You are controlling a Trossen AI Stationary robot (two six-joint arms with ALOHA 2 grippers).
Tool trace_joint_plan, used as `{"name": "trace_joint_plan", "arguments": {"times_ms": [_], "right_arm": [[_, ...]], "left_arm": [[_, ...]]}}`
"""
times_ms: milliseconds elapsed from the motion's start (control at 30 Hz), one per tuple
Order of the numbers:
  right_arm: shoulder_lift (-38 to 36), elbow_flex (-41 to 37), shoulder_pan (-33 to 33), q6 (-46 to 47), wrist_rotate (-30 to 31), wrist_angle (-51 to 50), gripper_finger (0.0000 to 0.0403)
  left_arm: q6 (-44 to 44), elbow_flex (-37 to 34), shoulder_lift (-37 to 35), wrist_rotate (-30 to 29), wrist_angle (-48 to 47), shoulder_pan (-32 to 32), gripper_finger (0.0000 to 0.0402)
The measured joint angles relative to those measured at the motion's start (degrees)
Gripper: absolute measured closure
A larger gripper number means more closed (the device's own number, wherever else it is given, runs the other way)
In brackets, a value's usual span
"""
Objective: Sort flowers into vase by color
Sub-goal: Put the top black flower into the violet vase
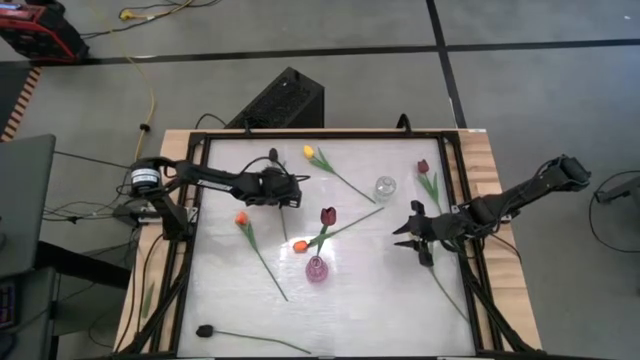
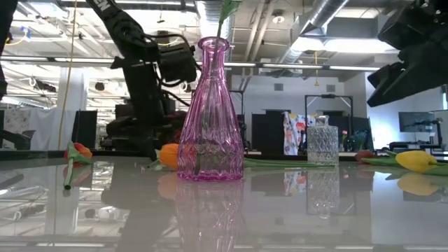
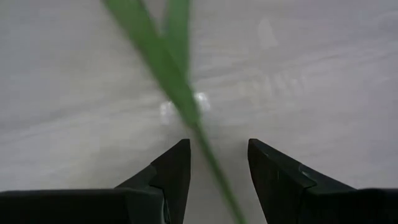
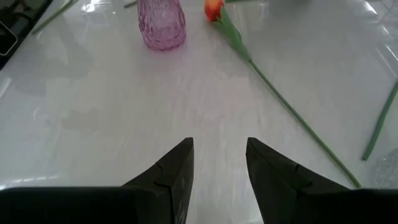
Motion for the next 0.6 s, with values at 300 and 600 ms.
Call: {"name": "trace_joint_plan", "arguments": {"times_ms": [300,600], "right_arm": [[0.0,0.0,0.1,1.6,-0.1,-0.3,0.0230],[0.0,0.0,0.1,5.0,-0.2,-0.1,0.0230]], "left_arm": [[-1.1,-0.1,3.2,-1.8,-0.5,-0.4,0.0283],[1.1,-0.2,2.4,-2.3,-2.1,-0.3,0.0395]]}}
